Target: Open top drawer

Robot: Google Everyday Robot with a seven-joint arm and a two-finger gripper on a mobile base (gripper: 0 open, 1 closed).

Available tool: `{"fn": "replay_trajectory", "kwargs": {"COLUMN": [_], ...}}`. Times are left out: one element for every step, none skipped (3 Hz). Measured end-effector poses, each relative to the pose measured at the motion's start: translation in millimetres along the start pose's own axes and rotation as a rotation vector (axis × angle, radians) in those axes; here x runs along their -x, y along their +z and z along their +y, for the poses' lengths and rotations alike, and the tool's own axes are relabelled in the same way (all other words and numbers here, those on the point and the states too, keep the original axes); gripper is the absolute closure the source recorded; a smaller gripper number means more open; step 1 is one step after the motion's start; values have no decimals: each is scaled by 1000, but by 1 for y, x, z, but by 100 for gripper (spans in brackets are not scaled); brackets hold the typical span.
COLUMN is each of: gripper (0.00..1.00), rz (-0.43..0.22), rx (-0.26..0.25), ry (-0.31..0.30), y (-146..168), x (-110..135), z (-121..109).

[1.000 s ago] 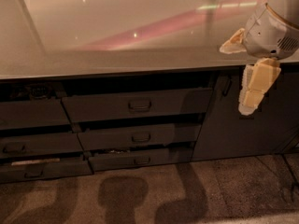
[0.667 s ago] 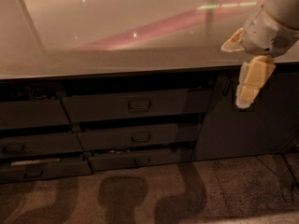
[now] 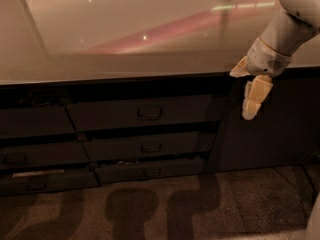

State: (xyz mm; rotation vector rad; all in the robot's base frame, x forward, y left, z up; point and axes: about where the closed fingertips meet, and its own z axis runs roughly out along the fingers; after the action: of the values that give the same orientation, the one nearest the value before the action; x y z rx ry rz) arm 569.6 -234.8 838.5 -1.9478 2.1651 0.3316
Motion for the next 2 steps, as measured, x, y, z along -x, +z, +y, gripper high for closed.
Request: {"fn": "replay_trajectory", "kwargs": {"gripper": [0,0], "rz": [0,16], "rx": [0,-51], "ry": [0,-36], "y": [0,2], "x": [0,6], "z": [0,9]}}
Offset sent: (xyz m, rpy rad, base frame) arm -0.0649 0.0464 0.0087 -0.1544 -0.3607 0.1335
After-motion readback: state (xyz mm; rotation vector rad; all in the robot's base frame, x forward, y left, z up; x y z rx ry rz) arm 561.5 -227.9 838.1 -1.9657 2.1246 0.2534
